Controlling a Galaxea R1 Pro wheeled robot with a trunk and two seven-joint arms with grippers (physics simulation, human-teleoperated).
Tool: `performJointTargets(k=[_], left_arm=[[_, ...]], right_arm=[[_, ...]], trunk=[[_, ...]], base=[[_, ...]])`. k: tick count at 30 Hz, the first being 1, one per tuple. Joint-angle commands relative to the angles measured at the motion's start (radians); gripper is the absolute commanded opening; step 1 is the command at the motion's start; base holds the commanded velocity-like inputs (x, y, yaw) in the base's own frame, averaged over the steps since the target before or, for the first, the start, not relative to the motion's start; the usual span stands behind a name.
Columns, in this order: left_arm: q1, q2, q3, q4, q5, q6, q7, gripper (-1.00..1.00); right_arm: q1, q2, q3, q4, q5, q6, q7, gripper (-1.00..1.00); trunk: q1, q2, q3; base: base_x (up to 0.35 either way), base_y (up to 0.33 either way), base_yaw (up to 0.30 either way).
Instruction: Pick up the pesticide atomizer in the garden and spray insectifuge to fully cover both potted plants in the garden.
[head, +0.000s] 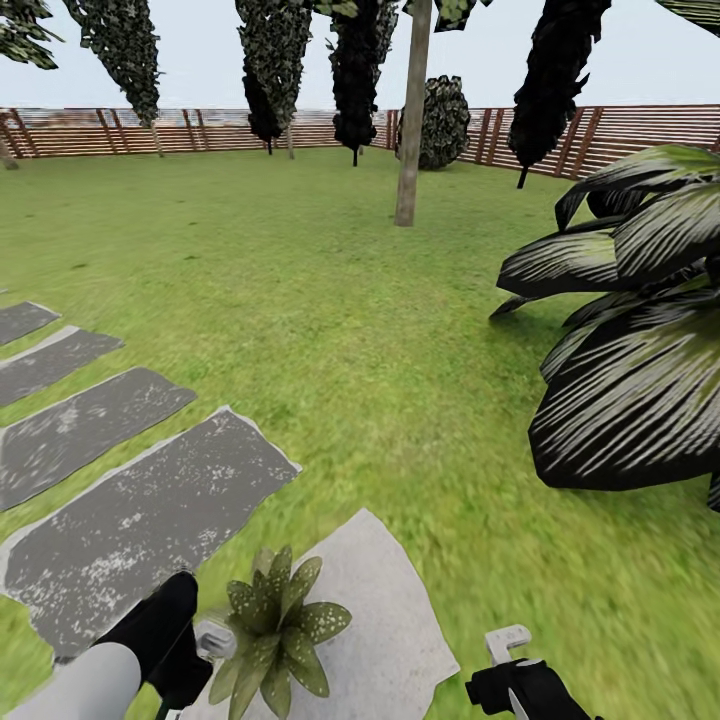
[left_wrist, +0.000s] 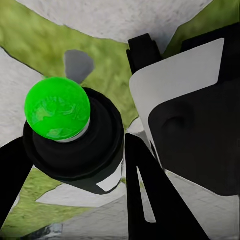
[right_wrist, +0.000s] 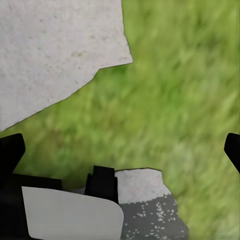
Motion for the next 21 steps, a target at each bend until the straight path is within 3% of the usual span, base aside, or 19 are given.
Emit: performJointTargets(k=[1,21], left_arm=[[0.007,0.0,-0.003,-0.002,-0.009,0.002,-0.008,-1.0],[0.077,-0.001,0.005,-0.015,-0.01,0.001,-0.01,-1.0]], right_arm=[[0.0,-0.001,0.003,-0.001,0.008,0.006,0.005,1.0],[0.0,-0.001,0.003,-0.002,0.008,0.006,0.005,1.0]], trunk=[[0.0,0.0,-0.001],[0.0,0.0,-0.001]], base=[[0.0,0.001,0.0],[0.0,-0.035,0.0]])
